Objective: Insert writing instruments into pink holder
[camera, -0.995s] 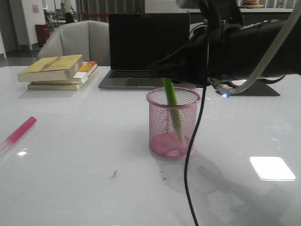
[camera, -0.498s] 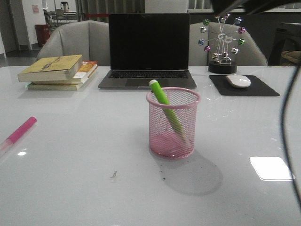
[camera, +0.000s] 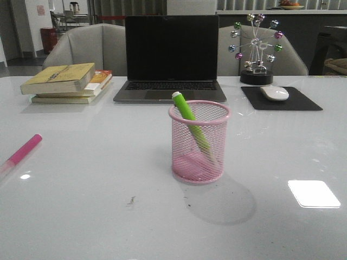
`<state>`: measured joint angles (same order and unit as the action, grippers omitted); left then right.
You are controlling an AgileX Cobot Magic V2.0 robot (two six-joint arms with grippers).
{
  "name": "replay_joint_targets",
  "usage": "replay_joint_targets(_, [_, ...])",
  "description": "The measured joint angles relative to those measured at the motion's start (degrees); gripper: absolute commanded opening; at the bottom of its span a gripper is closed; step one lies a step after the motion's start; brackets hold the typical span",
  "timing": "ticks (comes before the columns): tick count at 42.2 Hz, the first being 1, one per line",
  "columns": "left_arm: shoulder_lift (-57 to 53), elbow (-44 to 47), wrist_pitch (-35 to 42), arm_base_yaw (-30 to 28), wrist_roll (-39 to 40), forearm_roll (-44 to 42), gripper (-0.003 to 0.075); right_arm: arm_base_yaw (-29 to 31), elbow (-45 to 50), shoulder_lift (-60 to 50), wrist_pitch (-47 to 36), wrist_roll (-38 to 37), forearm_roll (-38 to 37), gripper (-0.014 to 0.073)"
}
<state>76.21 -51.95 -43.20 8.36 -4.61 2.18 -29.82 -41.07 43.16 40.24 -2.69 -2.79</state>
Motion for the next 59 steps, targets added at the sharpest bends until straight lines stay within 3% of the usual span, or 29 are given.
replay_joint_targets(15, [25.5, -17.2, 1.1, -2.1, 0.3, -0.8, 0.0613, 0.0, 0.0, 0.0, 0.1, 0.1, 0.1, 0.0449])
replay_joint_targets(27, [39.1, -27.6, 0.2, -2.1, 0.3, -1.7, 0.0613, 0.0, 0.0, 0.0, 0.1, 0.1, 0.1, 0.0449])
replay_joint_targets(42, [42.5, -31.6, -0.1, -2.1, 0.3, -2.2, 0.0373, 0.0, 0.0, 0.0, 0.1, 0.1, 0.1, 0.0449])
replay_joint_targets(59, [43.0, -31.9, -3.0, -2.1, 0.3, -2.2, 0.0335, 0.0, 0.0, 0.0, 0.1, 0.1, 0.1, 0.0449])
